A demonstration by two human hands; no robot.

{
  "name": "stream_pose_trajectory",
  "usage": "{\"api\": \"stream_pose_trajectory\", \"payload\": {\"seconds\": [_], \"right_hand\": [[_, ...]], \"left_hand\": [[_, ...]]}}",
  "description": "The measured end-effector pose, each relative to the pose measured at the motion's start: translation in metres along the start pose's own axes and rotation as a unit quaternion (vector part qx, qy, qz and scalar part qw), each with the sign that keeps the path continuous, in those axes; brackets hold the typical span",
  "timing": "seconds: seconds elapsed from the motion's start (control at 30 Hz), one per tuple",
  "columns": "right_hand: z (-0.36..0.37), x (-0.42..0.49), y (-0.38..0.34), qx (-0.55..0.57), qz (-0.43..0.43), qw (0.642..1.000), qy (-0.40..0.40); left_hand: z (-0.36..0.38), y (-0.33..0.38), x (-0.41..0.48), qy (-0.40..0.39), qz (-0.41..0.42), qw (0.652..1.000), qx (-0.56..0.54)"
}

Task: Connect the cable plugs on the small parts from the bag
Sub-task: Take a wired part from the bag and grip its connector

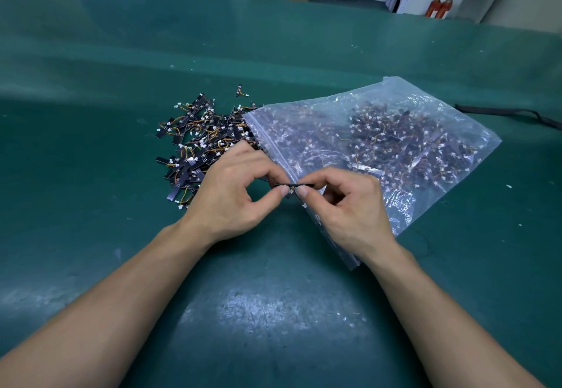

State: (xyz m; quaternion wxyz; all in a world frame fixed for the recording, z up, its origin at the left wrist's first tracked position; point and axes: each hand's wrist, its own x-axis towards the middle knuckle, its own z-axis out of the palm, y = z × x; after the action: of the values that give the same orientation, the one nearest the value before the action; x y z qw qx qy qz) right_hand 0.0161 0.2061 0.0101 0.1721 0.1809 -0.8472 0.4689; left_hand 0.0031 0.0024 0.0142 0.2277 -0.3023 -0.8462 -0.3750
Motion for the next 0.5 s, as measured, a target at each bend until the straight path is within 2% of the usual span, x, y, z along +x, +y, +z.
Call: {"api": "stream_pose_trajectory", "payload": {"seconds": [0.5], "right_hand": [[0.0000,0.0009,0.0004,0.007,-0.021,1.000,0.005]], "left_hand": [[0.0006,-0.0001,0.0006,0.009,0.009,1.000,-0.004]]}}
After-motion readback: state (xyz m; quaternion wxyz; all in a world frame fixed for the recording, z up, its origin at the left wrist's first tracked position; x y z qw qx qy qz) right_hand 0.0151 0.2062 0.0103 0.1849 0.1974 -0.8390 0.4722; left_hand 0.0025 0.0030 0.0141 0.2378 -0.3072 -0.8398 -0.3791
